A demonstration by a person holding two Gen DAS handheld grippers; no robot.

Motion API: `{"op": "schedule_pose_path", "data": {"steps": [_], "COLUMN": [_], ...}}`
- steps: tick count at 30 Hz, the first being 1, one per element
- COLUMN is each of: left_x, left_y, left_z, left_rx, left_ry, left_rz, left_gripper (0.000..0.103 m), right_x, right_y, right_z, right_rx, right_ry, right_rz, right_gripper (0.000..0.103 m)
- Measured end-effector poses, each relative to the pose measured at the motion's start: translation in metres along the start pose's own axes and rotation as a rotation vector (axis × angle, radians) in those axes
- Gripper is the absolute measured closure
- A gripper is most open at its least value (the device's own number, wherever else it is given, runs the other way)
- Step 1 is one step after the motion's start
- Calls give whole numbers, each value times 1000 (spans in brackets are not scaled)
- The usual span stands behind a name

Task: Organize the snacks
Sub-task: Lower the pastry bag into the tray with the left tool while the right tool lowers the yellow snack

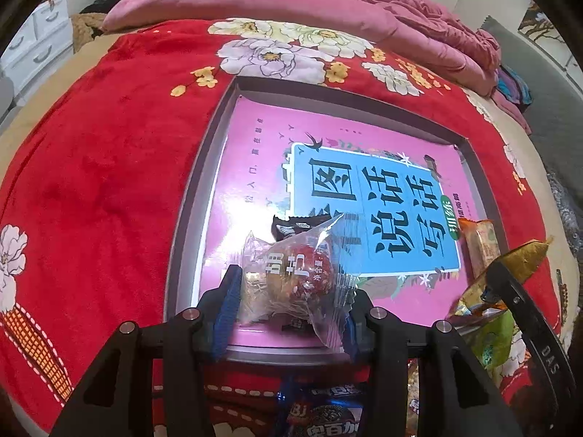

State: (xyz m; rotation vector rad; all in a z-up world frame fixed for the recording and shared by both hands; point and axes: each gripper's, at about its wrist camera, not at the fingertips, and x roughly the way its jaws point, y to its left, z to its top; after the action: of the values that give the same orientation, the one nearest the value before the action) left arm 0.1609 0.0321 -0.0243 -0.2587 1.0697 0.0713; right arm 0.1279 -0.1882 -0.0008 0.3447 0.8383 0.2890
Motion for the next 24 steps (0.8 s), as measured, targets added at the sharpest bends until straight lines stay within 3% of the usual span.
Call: {"op": "schedule_pose_path", "data": {"steps": [9,16,21,24], "left_x": [-1,-1,-2,-2], "left_y": [4,4,1,-1], "left_z": [-2,-3,-4,-5], "left_rx": [-18,-26,-39,-34], "left_ry": [3,7,14,15], "left_rz": [-28,-55,-93,-99], "left_gripper": [54,53,53,53], "right_x": [-4,-4,-7,-8], "right_y": [-4,-4,-8,-6], "right_z": [2,3,4,4], "right_rx": [-7,3,19,13], "right_ry": [-19,-24,-36,-40], "right_rz": [-42,-52,-58,-60], "right_gripper": [80,61,59,53]}}
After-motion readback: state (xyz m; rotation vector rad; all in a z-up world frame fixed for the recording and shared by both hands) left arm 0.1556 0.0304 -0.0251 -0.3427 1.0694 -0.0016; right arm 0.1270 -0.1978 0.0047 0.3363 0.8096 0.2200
